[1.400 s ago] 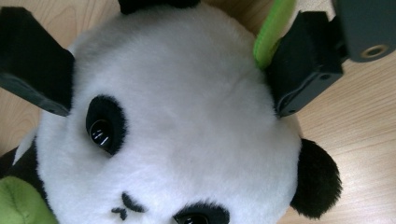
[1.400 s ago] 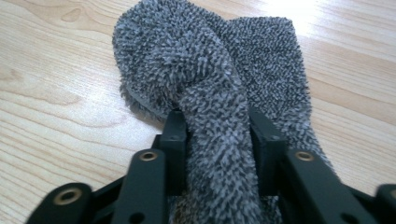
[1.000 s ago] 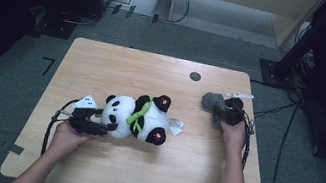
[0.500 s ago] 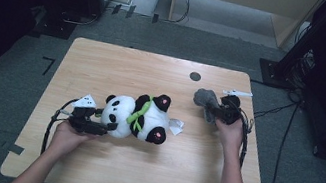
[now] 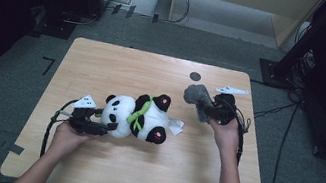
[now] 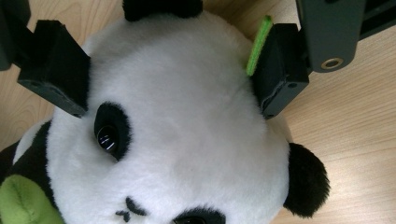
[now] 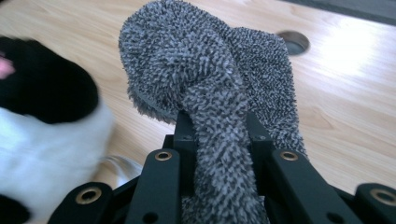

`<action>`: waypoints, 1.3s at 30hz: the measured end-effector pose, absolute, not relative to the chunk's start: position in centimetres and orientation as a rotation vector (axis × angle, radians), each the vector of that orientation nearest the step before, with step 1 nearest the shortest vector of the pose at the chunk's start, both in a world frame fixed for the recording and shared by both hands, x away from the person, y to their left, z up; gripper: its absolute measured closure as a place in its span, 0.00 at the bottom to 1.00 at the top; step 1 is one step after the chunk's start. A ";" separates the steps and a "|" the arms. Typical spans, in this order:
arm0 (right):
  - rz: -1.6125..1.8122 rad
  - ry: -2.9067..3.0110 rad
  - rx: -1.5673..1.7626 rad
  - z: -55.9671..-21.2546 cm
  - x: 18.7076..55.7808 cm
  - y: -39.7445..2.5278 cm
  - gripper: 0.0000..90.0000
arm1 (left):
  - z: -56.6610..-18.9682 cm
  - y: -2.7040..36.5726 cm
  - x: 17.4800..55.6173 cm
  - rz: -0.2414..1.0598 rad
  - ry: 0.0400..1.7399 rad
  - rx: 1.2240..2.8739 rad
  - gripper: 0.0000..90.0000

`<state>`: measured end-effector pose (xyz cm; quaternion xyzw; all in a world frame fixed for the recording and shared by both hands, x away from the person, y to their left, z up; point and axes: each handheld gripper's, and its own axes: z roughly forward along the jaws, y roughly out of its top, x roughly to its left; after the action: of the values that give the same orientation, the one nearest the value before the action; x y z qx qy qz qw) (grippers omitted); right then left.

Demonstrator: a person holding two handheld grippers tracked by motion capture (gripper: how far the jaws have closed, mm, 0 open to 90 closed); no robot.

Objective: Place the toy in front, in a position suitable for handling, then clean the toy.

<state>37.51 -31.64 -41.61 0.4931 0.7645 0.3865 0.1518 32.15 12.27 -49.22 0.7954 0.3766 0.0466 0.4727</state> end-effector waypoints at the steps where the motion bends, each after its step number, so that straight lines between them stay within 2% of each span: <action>1: 1.118 2.199 1.413 -41.3 37.4 -31.4 0.82 | -49.2 12.3 32.2 0.113 0.921 1.946 0.23; 17: 1.151 2.288 1.277 -36.7 37.2 -26.3 0.82 | -49.1 12.4 32.5 0.091 0.927 1.949 0.23; 23: 1.147 2.345 1.201 -34.7 37.5 -23.0 0.82 | -49.2 12.4 32.6 0.079 0.931 1.943 0.23; 30: 1.146 2.399 1.141 -34.3 37.8 -19.8 0.82 | -49.2 12.4 32.5 0.084 0.930 1.948 0.23; 39: 1.135 2.492 1.091 -35.6 39.4 -14.9 0.82 | -49.1 12.3 32.5 0.092 0.931 1.948 0.23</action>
<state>39.38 -14.90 -35.63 0.3682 0.8415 0.3833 0.0968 32.45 12.32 -49.12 0.7952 0.3802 0.0374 0.4708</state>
